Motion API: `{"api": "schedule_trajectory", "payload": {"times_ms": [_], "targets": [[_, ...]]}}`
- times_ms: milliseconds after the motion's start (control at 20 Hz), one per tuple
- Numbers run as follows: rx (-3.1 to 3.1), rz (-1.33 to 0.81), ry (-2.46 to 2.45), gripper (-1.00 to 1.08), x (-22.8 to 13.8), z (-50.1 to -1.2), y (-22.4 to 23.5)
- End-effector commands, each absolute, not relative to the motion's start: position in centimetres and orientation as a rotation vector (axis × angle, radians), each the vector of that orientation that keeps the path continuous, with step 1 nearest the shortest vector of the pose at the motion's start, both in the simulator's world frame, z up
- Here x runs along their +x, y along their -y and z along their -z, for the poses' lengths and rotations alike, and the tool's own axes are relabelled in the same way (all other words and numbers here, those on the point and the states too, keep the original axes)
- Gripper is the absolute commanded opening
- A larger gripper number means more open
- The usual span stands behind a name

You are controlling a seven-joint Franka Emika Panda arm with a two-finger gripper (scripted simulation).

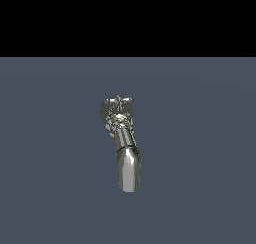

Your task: Turn on the faucet by rotating a designated handle.

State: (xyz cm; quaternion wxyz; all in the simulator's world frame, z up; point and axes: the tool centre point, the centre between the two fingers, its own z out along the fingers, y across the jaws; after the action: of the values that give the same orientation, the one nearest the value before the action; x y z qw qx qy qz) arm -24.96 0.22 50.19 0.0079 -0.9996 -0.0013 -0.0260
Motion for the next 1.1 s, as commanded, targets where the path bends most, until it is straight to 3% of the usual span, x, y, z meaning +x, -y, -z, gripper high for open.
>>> {"api": "schedule_trajectory", "payload": {"times_ms": [0,100,150,200,300,350,400,550,600,650,700,800,900,950,1000,1050], "targets": [[-3.127,-0.019,-0.026,-0.31,-24.3,-47.6,0.6],[-3.126,-0.114,-0.015,-0.19,-23.6,-43.5,-1.1],[-3.163,-0.145,-0.005,-0.35,-22.6,-41.6,-0.7],[-3.178,-0.173,0.041,-0.37,-22.0,-39.8,-0.8],[-3.166,-0.241,0.005,-0.06,-21.2,-35.8,0.8],[-3.16,-0.271,0.047,0.01,-20.8,-34.0,-1.2],[-3.154,-0.27,0.05,-0.04,-19.9,-33.1,-0.6],[-3.125,-0.315,0.169,-0.57,-18.7,-28.4,-3.0],[-3.168,-0.377,0.136,-0.59,-19.4,-25.7,-0.9],[-3.195,-0.294,0.207,-0.76,-17.2,-26.3,-4.6],[-3.19,-0.262,0.051,-0.65,-15.3,-25.9,-1.2],[-3.193,-0.239,0.054,-0.74,-14.2,-25.2,-2.4],[-3.168,-0.18,0.079,-0.24,-11.5,-24.0,-2.7],[-3.166,-0.15,-0.019,-0.49,-10.3,-23.4,-1.8],[-3.189,-0.223,0.005,-0.64,-12.0,-20.1,-2.1],[-3.16,-0.167,-0.065,-0.66,-10.1,-20.2,-2.8]]}}
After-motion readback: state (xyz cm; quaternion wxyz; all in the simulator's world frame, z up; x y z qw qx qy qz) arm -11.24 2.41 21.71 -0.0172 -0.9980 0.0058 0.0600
